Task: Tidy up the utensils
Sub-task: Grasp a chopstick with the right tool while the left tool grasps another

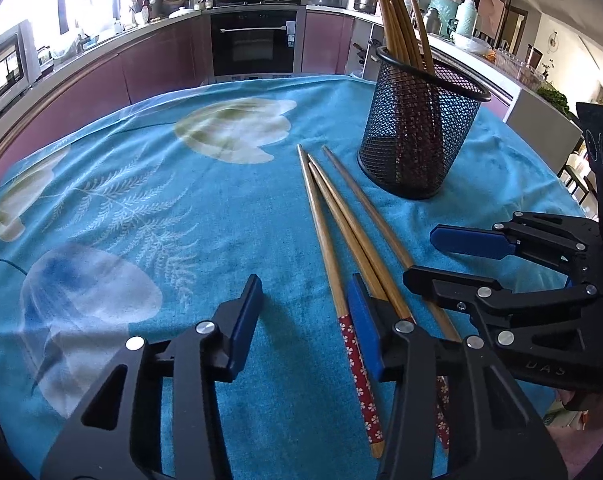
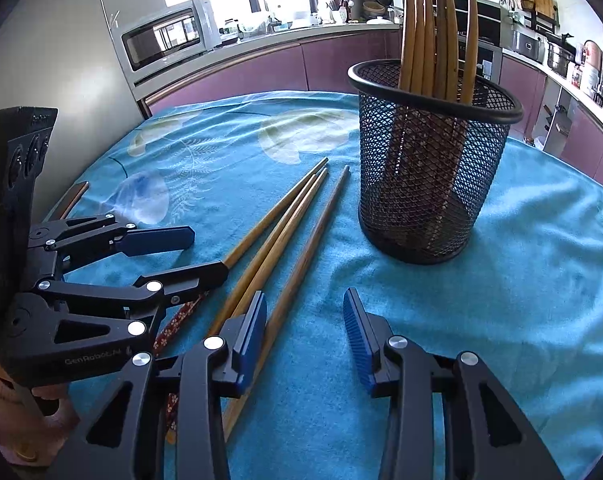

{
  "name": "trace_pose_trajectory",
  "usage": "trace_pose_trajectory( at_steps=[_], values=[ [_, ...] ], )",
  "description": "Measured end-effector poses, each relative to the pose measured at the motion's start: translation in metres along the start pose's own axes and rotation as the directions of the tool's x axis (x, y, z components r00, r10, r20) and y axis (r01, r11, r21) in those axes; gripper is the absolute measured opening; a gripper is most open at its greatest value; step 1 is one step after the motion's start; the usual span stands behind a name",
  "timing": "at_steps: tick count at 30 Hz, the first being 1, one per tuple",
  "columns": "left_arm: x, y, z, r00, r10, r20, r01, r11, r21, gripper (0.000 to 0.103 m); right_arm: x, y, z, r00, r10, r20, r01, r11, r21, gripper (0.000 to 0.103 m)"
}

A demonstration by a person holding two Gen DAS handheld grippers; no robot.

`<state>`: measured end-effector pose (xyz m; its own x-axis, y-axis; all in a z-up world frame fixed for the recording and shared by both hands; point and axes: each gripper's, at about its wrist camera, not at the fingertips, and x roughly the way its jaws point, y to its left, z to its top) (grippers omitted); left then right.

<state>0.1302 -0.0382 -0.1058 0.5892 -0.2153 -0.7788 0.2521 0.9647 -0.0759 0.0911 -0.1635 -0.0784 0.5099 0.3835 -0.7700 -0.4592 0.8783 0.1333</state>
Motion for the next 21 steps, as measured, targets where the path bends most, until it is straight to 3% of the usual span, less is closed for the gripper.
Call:
trace_pose_trajectory(
  at_steps=[10, 13, 21],
  values=[
    [0.009, 0.003, 0.01, 1.0, -0.018, -0.009, 0.018, 0.999, -0.03, 0.022, 0.004, -0.003, 0.004, 1.0, -0.007, -0.001, 0.007, 1.0, 0.027, 0.017],
    [0.009, 0.005, 0.01, 0.999, -0.032, -0.012, 0.032, 0.998, -0.054, 0.009, 0.004, -0.009, 0.003, 1.0, 0.025, -0.002, -0.025, 0.998, 0.056, 0.009],
    [0.001, 0.013, 0.004, 0.999, -0.051, -0.001, 0.05, 0.994, -0.102, 0.008, -0.008, -0.018, -0.002, 0.996, 0.088, 0.028, -0.091, 0.99, 0.11, 0.006]
  ],
)
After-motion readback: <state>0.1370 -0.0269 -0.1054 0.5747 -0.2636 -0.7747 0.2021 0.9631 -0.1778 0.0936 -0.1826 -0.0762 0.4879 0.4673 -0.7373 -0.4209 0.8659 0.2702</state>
